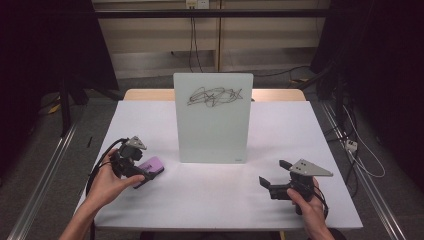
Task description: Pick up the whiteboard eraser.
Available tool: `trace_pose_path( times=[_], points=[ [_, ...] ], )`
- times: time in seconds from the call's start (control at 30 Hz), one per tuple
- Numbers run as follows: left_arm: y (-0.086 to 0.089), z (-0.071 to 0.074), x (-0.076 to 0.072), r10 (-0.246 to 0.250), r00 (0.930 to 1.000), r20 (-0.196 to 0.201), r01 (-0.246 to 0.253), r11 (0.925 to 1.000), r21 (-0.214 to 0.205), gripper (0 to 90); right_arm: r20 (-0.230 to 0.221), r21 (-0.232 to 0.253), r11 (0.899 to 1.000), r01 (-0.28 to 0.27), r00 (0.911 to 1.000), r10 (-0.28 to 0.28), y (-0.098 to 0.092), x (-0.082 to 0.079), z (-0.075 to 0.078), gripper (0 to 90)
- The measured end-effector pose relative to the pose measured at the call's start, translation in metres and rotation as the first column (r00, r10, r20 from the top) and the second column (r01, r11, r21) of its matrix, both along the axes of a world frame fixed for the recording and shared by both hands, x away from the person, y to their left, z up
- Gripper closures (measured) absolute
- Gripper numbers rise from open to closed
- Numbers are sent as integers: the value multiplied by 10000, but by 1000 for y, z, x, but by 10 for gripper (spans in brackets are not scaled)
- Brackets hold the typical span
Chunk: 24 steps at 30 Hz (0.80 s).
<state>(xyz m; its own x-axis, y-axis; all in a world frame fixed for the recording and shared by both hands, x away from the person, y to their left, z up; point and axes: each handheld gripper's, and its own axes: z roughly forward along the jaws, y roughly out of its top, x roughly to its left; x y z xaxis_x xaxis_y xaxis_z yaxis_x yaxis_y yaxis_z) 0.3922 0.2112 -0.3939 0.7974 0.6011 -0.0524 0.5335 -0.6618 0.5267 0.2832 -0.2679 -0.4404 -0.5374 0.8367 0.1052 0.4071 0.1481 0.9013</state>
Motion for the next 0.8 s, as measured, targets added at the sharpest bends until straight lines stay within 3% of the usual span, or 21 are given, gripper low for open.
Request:
trace_pose_path(
  times=[0.07,0.17,0.2,0.33,0.43,0.53,0.7,0.8],
  points=[
    [0,0,2,89,10000,-2,-89,9997,230,133,-2,-5,10000,-20,10000,20,1,0,0,35],
    [-1,-2,9,17,9994,-359,11,9969,784,123,-30,-8,10000,-4,10000,4,1,0,0,35],
    [-1,-2,11,131,9995,-284,-104,9955,943,140,-10,-37,10000,-23,10000,23,1,1,0,35],
    [0,-1,15,126,9994,-334,-94,9953,963,157,6,-146,9999,28,10000,-28,1,0,0,35],
    [1,-4,15,60,9992,-384,-7,9905,1373,174,-15,-121,9999,41,10000,-41,1,0,0,35],
    [0,-6,15,28,9990,-444,32,9907,1363,223,-11,-112,9999,8,10000,-8,2,0,0,35],
    [-4,-8,18,204,9984,-530,-131,9908,1347,273,-36,-299,9996,10,10000,-11,2,0,0,35],
    [-7,-13,20,426,9959,-798,-300,9877,1531,286,-19,-288,9996,33,10000,-34,2,0,0,35]
  ],
)
